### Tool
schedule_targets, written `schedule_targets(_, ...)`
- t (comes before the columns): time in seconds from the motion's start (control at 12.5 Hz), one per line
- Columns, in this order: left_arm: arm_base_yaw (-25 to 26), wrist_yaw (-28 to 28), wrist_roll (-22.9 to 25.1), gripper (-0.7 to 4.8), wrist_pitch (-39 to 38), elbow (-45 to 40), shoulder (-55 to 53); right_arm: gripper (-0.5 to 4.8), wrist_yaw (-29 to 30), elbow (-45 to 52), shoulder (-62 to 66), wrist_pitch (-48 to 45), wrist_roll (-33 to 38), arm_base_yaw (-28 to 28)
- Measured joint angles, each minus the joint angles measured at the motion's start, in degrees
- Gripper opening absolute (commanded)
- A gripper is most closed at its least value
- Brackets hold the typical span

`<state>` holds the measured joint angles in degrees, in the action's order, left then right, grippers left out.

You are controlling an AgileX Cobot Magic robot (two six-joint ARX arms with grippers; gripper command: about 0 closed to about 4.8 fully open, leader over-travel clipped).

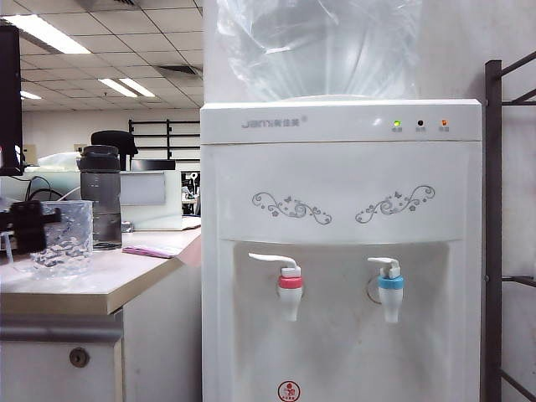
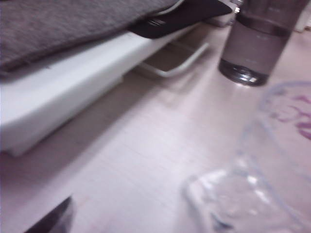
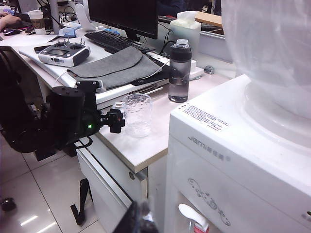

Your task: Pick up the plastic mug from the left desk, go to the cold water outlet of the water dispenser, press the vertical switch to get some water, then put the mug back on the desk.

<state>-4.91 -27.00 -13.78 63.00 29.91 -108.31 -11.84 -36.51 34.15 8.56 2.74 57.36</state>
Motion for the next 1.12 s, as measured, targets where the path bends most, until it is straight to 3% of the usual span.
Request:
schedule_targets(0.16,0.61,0.74,0.00,3.54,0.28,0.00,0.00,-0.01,-0.02,0.00,0.00,0.00,0.00,0.00)
schedule_targets(0.24,2.60,5.88,0.42,3.54,0.59,0.33,0.00,-0.01,-0.02,0.00,0.00,0.02,0.00,0.00)
schedule_targets(0.4,4.61,9.49,3.78,3.54,0.61,0.92,-0.04,-0.01,-0.02,0.00,0.26,0.00,0.00,0.00)
schedule_targets(0.88,5.01,11.54,6.32,3.43,0.20,3.54,-1.70,-0.01,-0.04,0.00,0.52,0.04,0.00,0.00)
schedule_targets(0.96,5.01,11.56,6.32,2.96,0.17,3.56,-2.19,-0.01,-0.02,0.00,0.52,0.04,0.00,0.00)
schedule_targets(1.04,5.01,11.54,6.32,1.87,0.26,3.65,-2.19,-0.01,-0.04,0.00,0.52,0.04,0.00,0.00)
schedule_targets(1.12,5.01,11.56,6.45,1.61,0.22,3.67,-2.19,-0.01,-0.04,0.00,0.52,0.04,0.00,0.00)
